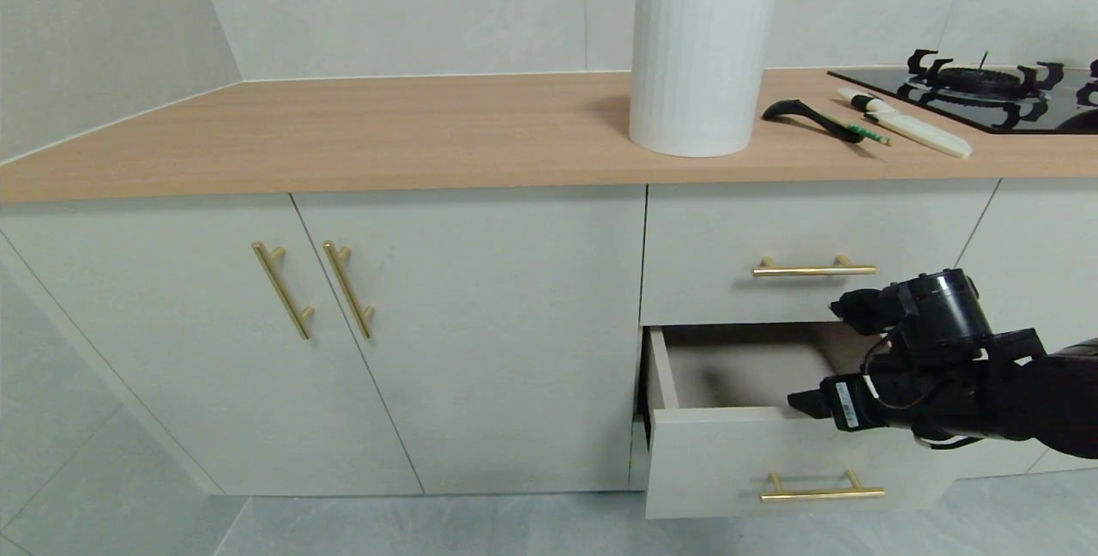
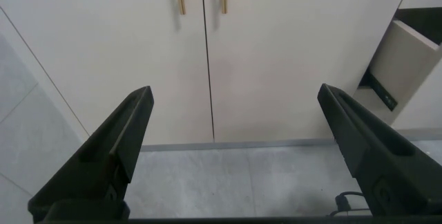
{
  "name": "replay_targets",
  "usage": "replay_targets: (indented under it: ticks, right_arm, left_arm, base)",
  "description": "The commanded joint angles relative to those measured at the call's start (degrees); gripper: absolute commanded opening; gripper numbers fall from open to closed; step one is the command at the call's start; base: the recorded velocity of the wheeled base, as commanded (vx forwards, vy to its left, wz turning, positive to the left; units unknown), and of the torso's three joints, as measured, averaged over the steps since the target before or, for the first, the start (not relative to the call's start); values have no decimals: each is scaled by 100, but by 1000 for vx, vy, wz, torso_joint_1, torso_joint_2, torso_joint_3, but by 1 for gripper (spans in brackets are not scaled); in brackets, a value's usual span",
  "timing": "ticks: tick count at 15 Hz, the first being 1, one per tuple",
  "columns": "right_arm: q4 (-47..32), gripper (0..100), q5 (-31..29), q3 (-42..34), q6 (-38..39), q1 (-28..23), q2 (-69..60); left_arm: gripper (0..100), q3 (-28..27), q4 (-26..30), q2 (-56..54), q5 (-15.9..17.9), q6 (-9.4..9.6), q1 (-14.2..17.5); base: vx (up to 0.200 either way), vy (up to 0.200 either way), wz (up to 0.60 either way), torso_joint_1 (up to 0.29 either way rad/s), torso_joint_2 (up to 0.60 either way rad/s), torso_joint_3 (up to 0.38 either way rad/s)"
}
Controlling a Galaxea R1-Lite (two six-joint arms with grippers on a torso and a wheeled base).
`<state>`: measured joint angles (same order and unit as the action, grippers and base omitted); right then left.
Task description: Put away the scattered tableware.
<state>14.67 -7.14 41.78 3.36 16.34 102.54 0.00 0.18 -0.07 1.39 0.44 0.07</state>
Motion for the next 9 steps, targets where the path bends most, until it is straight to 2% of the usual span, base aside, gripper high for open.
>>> replay_targets:
  ticks: [1, 9]
  right_arm:
    - [-166, 100, 29, 23, -46, 124, -260]
    - [-1510, 100, 20, 111, -512, 318, -383]
  left_arm:
    - [100, 0, -1, 7, 2, 0, 1]
    - [100, 0, -1, 7, -7, 0, 1]
  base:
    - [0, 0, 0, 0, 0, 0]
    - [0, 0, 0, 0, 0, 0]
